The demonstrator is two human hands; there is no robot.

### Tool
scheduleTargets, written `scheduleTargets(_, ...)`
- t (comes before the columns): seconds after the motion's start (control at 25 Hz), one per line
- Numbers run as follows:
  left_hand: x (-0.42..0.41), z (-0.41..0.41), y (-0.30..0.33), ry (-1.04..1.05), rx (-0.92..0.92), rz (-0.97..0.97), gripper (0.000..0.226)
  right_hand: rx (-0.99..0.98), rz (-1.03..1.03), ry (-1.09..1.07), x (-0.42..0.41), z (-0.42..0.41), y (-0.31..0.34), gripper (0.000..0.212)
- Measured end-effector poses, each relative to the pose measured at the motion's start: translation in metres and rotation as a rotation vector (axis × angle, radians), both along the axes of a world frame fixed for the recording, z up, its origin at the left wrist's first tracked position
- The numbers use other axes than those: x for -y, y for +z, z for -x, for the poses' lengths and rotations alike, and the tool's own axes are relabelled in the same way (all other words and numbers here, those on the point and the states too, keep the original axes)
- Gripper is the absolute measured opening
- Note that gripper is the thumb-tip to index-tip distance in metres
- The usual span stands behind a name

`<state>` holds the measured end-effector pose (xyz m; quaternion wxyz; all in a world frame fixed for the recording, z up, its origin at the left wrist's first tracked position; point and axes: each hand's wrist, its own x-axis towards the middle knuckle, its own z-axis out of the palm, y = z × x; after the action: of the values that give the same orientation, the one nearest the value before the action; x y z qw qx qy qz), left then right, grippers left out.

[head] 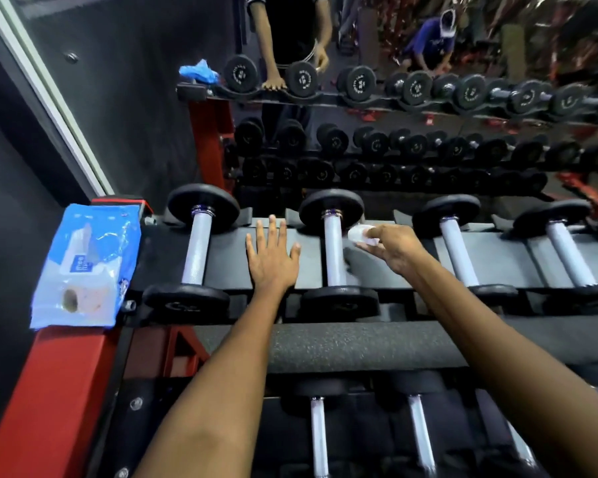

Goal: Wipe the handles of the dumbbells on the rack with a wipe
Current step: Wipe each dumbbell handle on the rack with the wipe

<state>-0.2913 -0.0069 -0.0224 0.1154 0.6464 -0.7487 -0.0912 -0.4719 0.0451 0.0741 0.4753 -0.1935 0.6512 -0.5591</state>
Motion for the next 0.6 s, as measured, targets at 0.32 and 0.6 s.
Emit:
scheduleTargets(0.32,-0.049,0.063,0.073,0.057,-0.493,0.134,0.050,-0.045,0.113,-0.029,-0.059,0.044,0.045,0.009)
scheduleTargets(0.6,-0.073,0.170,0.065,-0.154,-0.386,0.125,0.045,-0.164,0.161,0.004,-0.088,0.138,0.034,0.012)
